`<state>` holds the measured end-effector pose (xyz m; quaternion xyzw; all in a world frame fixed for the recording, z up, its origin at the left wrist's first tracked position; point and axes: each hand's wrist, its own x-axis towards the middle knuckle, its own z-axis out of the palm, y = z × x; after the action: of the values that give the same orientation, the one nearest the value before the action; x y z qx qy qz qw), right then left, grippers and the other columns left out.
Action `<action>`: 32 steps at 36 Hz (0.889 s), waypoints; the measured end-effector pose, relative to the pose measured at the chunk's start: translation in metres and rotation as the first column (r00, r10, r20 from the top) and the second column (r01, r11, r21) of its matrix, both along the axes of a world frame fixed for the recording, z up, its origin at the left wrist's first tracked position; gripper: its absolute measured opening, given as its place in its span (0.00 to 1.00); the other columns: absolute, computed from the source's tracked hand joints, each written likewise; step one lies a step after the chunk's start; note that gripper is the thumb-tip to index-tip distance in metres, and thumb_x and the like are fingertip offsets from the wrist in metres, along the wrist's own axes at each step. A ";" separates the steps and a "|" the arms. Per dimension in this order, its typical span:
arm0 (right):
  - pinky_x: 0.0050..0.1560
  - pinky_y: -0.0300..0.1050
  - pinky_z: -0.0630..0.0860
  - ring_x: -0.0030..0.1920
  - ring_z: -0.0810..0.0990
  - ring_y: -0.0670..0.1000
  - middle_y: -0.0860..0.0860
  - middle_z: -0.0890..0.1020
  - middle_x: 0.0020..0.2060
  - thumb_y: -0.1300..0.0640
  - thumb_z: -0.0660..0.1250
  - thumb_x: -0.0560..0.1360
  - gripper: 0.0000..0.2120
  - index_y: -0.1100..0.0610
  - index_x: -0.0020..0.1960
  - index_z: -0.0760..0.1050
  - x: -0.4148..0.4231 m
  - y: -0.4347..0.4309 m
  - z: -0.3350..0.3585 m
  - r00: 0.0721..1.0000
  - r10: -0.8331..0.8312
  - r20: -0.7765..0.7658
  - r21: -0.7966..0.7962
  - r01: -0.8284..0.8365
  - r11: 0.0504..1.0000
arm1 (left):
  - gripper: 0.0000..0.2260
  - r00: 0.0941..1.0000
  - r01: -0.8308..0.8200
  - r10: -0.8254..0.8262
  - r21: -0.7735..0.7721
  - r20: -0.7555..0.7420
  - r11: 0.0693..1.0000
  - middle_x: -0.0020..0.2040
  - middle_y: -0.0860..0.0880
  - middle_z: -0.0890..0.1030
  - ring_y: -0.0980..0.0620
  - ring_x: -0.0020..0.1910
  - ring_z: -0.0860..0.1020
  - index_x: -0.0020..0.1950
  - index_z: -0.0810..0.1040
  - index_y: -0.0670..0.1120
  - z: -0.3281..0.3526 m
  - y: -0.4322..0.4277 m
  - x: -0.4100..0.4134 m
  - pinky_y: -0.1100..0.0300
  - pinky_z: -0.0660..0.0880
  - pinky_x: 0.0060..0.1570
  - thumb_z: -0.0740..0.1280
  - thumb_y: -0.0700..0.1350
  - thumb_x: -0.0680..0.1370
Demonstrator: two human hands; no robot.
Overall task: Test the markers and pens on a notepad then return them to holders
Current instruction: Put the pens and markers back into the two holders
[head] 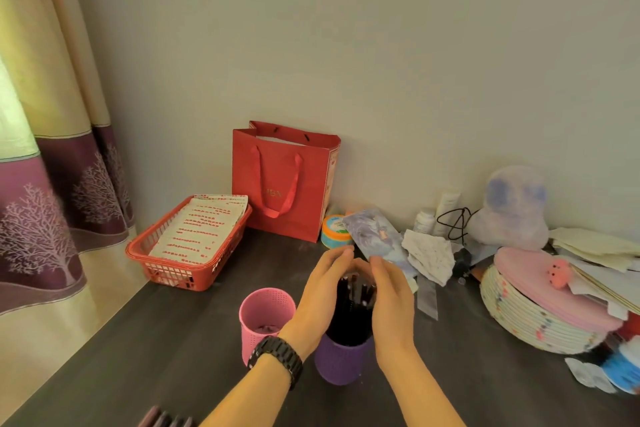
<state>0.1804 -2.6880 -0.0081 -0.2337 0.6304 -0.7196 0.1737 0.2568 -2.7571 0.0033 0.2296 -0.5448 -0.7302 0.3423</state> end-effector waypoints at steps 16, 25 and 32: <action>0.41 0.51 0.75 0.39 0.84 0.55 0.49 0.86 0.35 0.59 0.70 0.77 0.02 0.53 0.49 0.79 0.060 0.107 -0.002 0.997 0.042 -0.062 0.289 -0.023 0.957 | 0.16 0.875 -0.048 0.266 -0.474 0.405 0.879 0.58 0.68 0.78 0.69 0.60 0.74 0.59 0.72 0.70 0.019 -0.009 0.184 0.61 0.70 0.61 0.60 0.69 0.74; 0.56 0.42 0.73 0.50 0.81 0.42 0.35 0.84 0.41 0.22 0.58 0.68 0.29 0.41 0.58 0.66 0.127 0.108 -0.036 0.788 0.606 -0.110 0.902 -0.176 0.393 | 0.49 0.065 0.233 0.431 -0.434 0.900 0.870 0.68 0.49 0.71 0.46 0.65 0.72 0.72 0.64 0.54 -0.045 -0.002 0.289 0.47 0.72 0.60 0.43 0.84 0.62; 0.51 0.51 0.77 0.58 0.81 0.56 0.53 0.81 0.57 0.16 0.46 0.65 0.44 0.53 0.58 0.65 0.162 0.077 -0.059 0.679 0.680 -0.277 0.946 0.071 0.315 | 0.45 -0.036 0.329 0.505 -0.467 0.862 0.821 0.60 0.50 0.70 0.46 0.62 0.72 0.60 0.67 0.50 -0.077 0.029 0.272 0.50 0.73 0.54 0.46 0.84 0.61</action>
<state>0.3426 -2.6111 -0.0675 -0.4540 0.8682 -0.0675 0.1886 0.5288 -2.7284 -0.0736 0.6062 -0.7852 -0.1132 -0.0570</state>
